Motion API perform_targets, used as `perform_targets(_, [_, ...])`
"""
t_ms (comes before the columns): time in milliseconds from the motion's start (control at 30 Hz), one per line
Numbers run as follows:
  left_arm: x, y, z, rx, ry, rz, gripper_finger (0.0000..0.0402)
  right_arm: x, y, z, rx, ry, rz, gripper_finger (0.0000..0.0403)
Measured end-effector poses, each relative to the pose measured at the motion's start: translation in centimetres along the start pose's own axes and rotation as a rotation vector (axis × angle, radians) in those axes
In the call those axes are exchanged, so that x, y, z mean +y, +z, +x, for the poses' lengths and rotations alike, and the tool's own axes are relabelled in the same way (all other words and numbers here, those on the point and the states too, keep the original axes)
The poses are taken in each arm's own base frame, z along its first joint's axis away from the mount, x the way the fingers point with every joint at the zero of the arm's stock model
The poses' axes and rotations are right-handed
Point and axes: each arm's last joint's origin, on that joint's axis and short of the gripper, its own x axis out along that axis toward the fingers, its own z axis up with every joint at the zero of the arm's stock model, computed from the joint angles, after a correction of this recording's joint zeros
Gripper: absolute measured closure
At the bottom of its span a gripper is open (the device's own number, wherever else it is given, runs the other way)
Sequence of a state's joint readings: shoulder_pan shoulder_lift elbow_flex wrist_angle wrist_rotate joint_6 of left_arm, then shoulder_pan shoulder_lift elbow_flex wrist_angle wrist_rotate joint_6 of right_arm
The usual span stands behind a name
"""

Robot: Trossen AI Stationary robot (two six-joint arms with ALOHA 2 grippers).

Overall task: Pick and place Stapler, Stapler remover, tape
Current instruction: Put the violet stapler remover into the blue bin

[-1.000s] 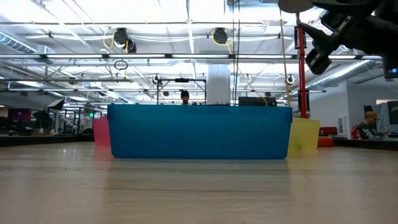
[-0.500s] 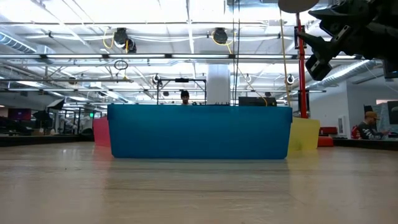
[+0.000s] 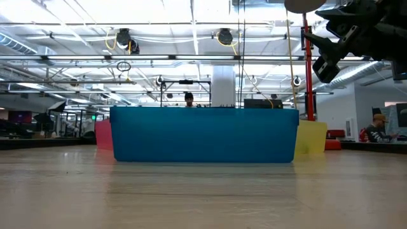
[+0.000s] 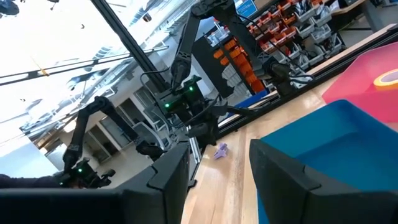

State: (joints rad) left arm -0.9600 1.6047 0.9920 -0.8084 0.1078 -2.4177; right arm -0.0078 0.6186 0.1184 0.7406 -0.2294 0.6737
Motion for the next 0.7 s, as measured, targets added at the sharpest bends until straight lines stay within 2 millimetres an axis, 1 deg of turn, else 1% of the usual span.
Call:
perform_targets(167, [0.6, 1.0, 1.5, -0.019, 0.012, -0.007, 0.0188, 0.0, 0.0, 0.0, 0.001, 0.002, 0.020, 0.0242])
perform_targets(300, [0.6, 1.2, 2.8, 0.042, -0.041, 0.001, 0.0188, 0.0, 0.0, 0.0, 0.002, 0.002, 0.026, 0.0241])
perform_targets(400, [0.7, 1.4, 3.5, 0.071, -0.067, 0.005, 0.0188, 0.0, 0.0, 0.0, 0.001, 0.003, 0.027, 0.0241])
perform_targets(600, [0.7, 1.4, 3.7, 0.091, -0.083, 0.011, 0.0192, 0.0, 0.0, 0.0, 0.001, 0.002, 0.033, 0.0243])
perform_targets(700, [0.7, 1.4, 3.7, 0.093, -0.081, 0.014, 0.0216, 0.0, 0.0, 0.0, -0.003, -0.003, 0.033, 0.0243])
